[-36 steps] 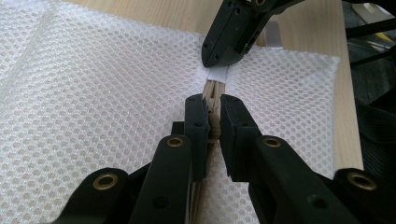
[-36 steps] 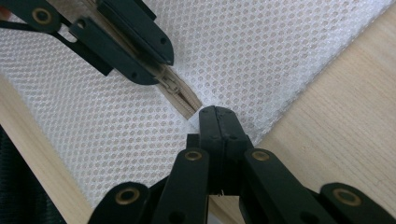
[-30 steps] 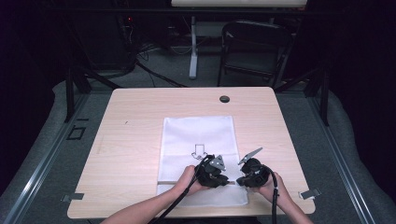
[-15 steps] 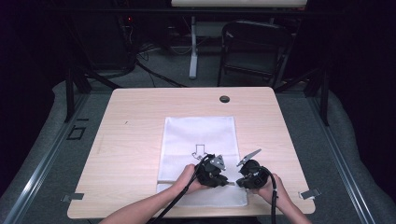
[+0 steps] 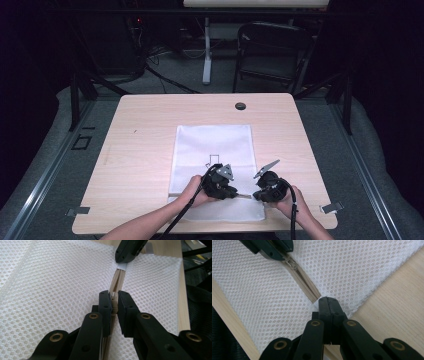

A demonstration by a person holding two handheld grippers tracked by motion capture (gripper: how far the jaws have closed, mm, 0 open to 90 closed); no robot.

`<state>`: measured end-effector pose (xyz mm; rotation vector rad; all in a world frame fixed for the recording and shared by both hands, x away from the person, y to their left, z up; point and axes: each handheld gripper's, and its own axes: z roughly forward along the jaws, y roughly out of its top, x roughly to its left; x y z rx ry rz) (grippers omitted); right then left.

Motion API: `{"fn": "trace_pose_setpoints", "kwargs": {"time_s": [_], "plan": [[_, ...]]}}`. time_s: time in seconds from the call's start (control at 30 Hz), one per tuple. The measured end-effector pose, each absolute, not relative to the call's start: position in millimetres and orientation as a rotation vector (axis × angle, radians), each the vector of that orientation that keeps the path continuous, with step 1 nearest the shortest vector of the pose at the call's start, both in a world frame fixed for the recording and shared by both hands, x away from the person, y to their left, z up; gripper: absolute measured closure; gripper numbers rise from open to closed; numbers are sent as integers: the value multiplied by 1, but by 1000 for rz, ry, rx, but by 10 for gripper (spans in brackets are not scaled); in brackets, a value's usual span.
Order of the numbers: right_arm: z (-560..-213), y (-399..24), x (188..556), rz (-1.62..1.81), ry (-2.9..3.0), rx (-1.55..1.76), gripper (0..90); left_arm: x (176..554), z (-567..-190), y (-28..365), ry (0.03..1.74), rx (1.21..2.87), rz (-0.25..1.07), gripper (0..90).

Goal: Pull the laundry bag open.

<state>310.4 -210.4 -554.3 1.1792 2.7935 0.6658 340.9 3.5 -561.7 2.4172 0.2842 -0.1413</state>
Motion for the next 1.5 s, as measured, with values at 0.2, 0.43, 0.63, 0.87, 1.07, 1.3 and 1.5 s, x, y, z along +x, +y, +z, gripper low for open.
{"fn": "trace_pose_setpoints", "kwargs": {"time_s": [0.2, 0.43, 0.63, 0.87, 1.07, 1.3, 1.5], "plan": [[-553, -211, 311, 645, 2806, 1164, 900, 341, -560, 12, 293, 2418, -129, 817], [-553, -211, 312, 642, 2813, 1160, 900, 342, -559, 22, 310, 2415, -134, 817], [-553, -211, 312, 642, 2816, 1158, 900, 341, -557, 23, 299, 2430, -126, 818], [-554, -212, 312, 672, 2812, 1172, 900, 342, -559, 26, 299, 2412, -150, 818], [-555, -213, 312, 690, 2807, 1179, 900, 341, -558, 37, 314, 2413, -145, 818], [-555, -213, 312, 691, 2807, 1172, 900, 340, -557, 44, 311, 2411, -137, 818], [-554, -213, 313, 656, 2831, 1145, 900, 340, -557, 52, 318, 2390, -156, 817]]}}
